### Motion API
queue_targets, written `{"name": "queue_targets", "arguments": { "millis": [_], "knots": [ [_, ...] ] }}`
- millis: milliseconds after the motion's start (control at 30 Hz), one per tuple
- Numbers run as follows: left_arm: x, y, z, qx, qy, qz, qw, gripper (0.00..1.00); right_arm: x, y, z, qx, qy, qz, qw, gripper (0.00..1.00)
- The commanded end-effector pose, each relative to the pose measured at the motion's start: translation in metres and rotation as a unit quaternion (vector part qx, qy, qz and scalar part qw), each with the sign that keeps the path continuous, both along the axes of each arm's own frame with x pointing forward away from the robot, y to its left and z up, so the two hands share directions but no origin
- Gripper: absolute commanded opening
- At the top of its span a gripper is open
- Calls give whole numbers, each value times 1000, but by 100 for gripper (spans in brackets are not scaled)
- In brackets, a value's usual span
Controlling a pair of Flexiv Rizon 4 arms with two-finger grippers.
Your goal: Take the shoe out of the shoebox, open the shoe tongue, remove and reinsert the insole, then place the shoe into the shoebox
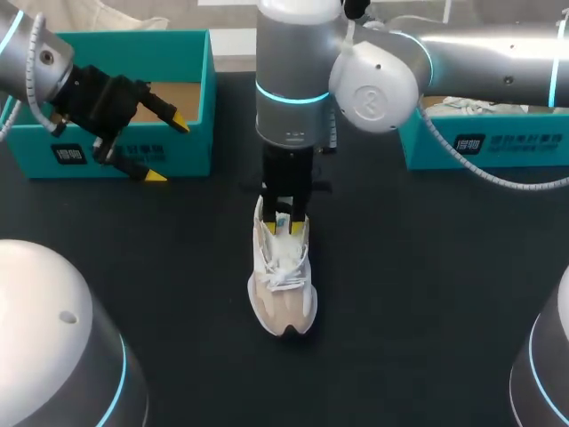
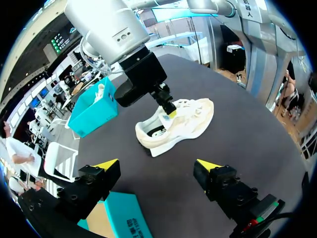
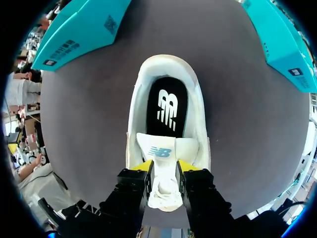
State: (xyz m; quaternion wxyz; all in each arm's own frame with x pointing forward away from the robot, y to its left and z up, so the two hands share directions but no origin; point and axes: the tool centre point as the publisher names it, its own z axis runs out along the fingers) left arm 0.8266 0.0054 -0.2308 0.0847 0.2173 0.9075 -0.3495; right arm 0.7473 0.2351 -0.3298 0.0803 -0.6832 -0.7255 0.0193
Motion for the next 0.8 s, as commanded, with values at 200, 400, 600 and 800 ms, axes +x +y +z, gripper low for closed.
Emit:
{"name": "queue_targets", "arguments": {
  "millis": [200,400,600,800],
  "knots": [
    [0,0,0,2,0,0,1000,100,3,2,-5,6,-2,5,1000,31],
    [0,0,0,2,0,0,1000,100,9,-20,32,-26,-44,53,997,42],
    [0,0,0,2,0,0,1000,100,36,-15,62,-81,-82,223,968,100],
    [0,0,0,2,0,0,1000,100,36,-15,62,-81,-82,223,968,100]
  ]
}}
